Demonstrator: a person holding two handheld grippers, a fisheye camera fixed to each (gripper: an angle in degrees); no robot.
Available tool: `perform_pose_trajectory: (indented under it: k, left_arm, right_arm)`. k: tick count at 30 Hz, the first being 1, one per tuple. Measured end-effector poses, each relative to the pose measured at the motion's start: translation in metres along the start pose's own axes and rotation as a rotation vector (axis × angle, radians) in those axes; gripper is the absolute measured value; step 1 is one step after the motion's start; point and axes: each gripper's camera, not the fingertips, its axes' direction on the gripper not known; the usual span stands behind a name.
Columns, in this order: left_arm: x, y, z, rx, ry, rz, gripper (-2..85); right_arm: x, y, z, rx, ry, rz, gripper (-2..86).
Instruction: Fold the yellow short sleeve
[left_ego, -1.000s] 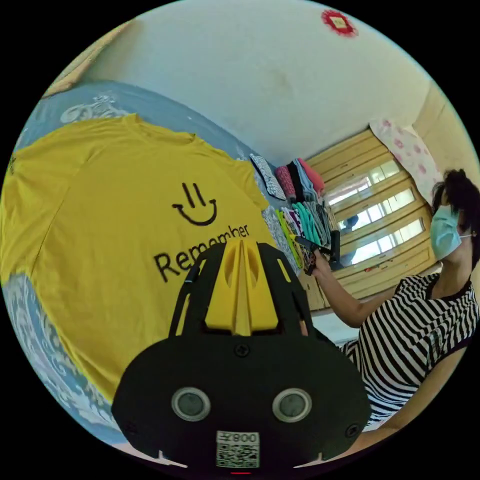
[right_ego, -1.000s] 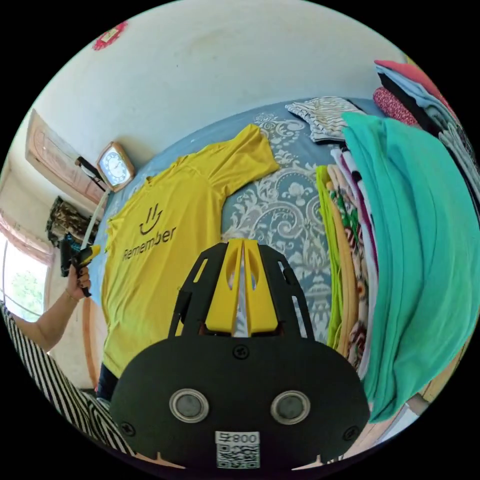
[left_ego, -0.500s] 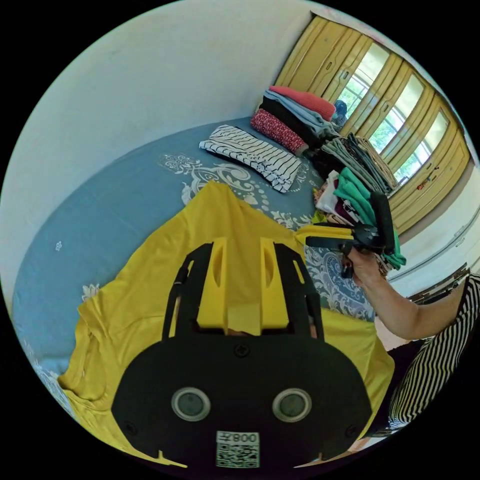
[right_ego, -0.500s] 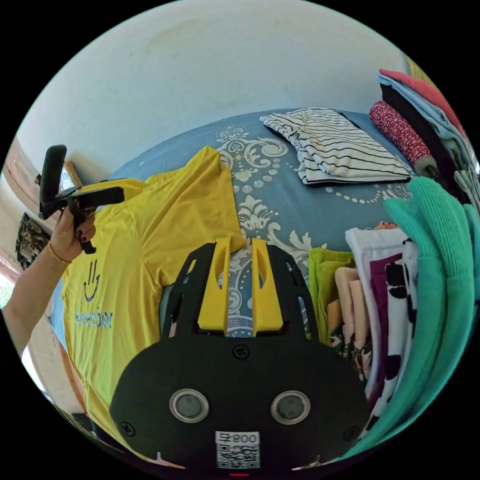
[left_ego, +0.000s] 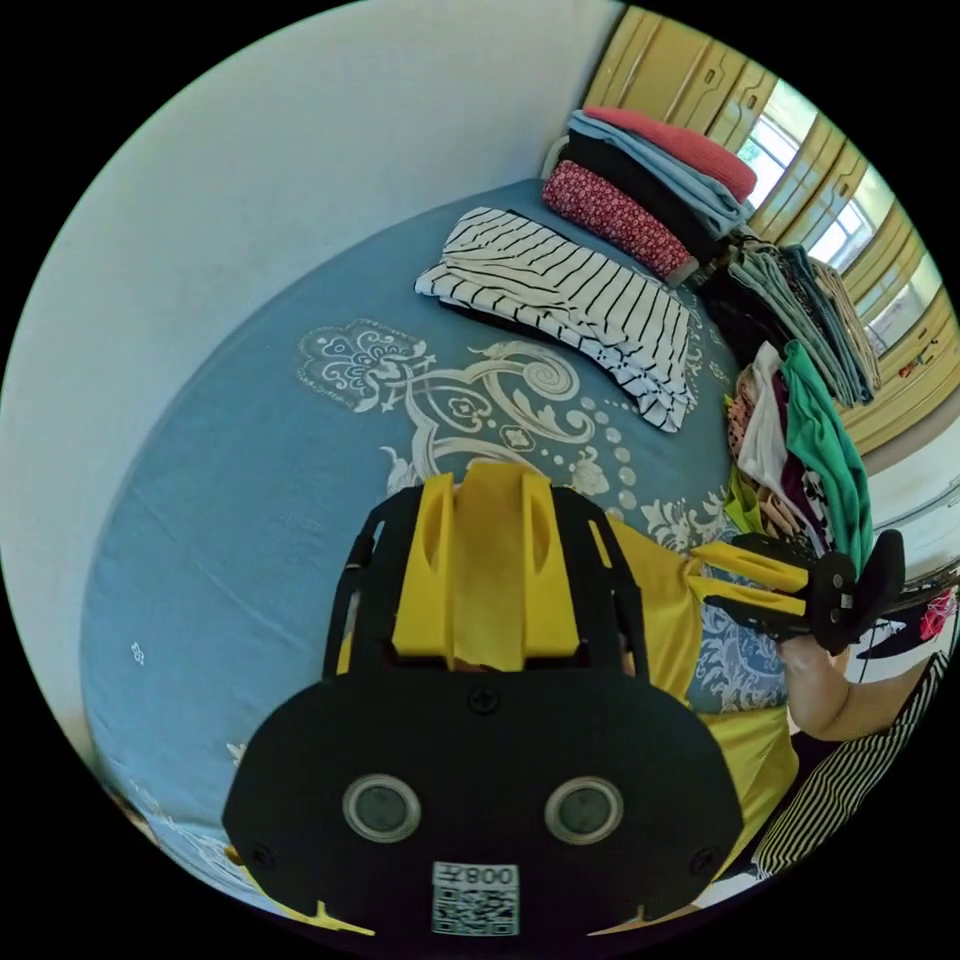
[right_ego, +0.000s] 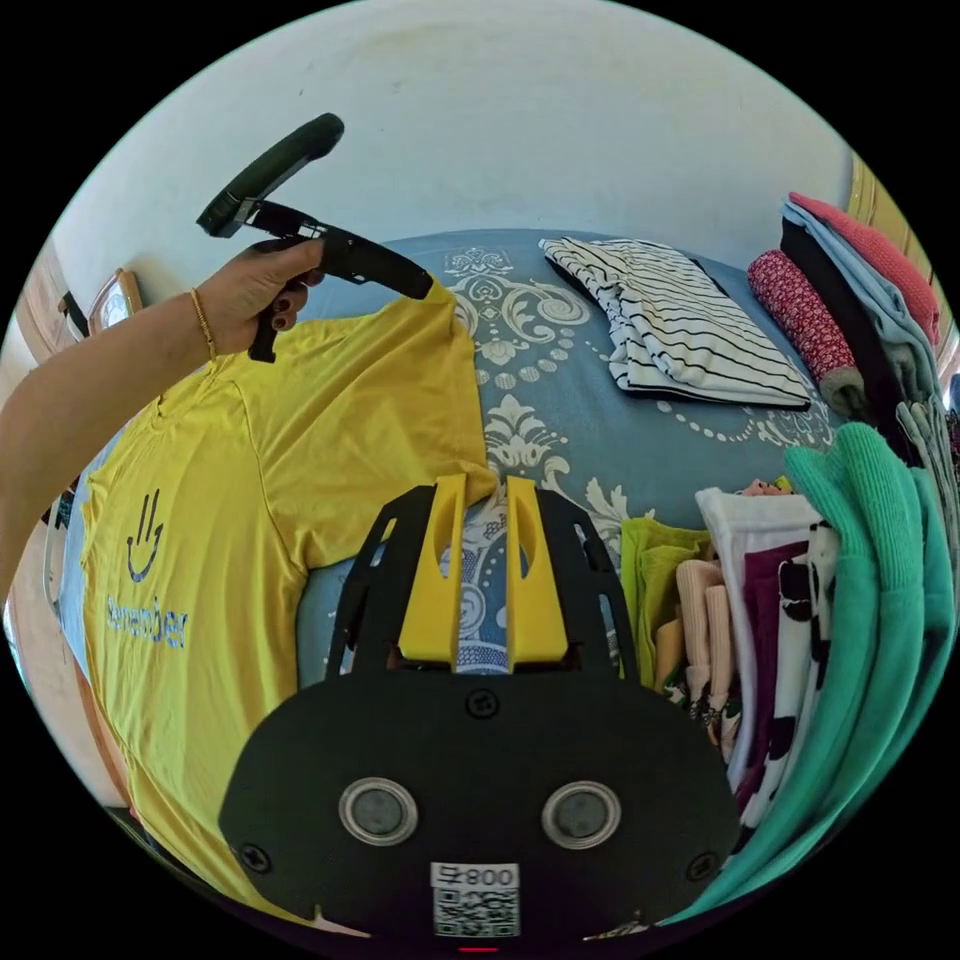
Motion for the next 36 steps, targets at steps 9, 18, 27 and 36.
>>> perform_pose_trajectory:
  k: [9, 18, 27, 36]
  left_arm:
    - [-0.045, 0.021, 0.009, 0.166, 0.094, 0.021, 2.5]
    - [-0.144, 0.177, -0.039, 0.321, 0.214, -0.075, 5.4]
    - [-0.214, 0.29, -0.022, 0.238, 0.253, -0.318, 8.2]
    - [-0.212, 0.238, -0.006, 0.159, 0.103, -0.125, 10.6]
  right_arm:
    - [0.008, 0.006, -0.01, 0.097, -0.131, 0.04, 1.1]
    - [-0.104, 0.04, -0.064, 0.267, -0.253, -0.276, 1.0]
    - [-0.117, 0.042, -0.017, 0.056, -0.505, -0.156, 3.2]
    - [-0.122, 0.03, -0.017, 0.121, -0.289, -0.107, 5.4]
